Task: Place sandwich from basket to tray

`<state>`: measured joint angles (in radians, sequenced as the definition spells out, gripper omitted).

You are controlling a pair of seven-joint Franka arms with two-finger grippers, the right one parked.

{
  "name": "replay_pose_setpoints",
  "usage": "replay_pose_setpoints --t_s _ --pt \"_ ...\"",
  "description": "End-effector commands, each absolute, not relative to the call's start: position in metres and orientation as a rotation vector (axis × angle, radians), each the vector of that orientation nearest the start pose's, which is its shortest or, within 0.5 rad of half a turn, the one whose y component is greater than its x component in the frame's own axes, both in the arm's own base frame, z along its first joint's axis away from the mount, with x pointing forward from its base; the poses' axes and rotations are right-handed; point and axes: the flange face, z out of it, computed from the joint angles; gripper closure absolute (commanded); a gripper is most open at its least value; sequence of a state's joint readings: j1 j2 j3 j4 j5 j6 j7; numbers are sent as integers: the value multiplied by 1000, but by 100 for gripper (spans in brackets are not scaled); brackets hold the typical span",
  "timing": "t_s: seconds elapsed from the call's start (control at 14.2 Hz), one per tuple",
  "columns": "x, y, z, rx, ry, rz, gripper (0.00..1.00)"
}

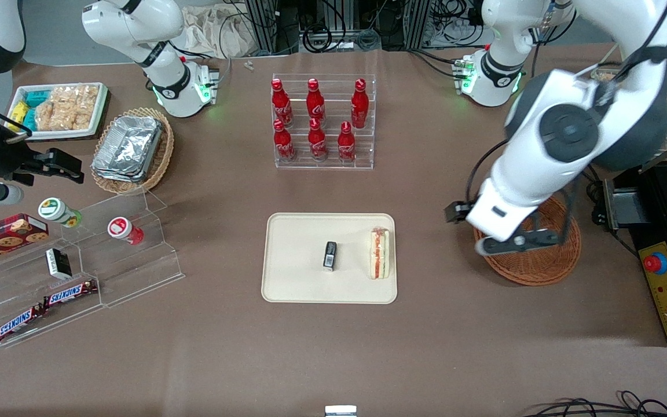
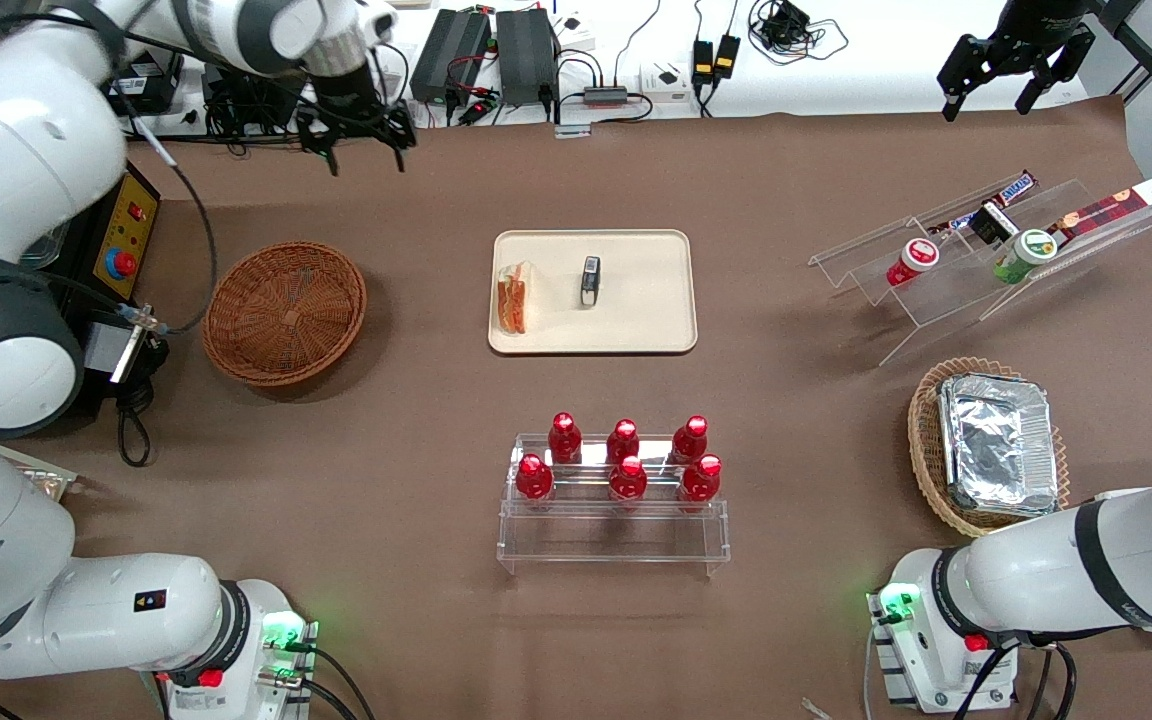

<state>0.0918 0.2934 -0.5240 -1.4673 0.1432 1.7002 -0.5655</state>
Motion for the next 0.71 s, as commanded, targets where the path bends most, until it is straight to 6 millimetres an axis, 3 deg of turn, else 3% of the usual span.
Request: replay_pose_setpoints --t_s 0.0,0.14,0.28,0.35,0.64 --pt "584 -163 575 -3143 -213 70 0" --pt "565 -121 610 -3177 -162 83 0" --pt "553 -86 625 -3168 -118 119 0" --pt "550 -78 632 -3169 -137 98 0" --pt "549 -82 636 -3164 -108 91 0"
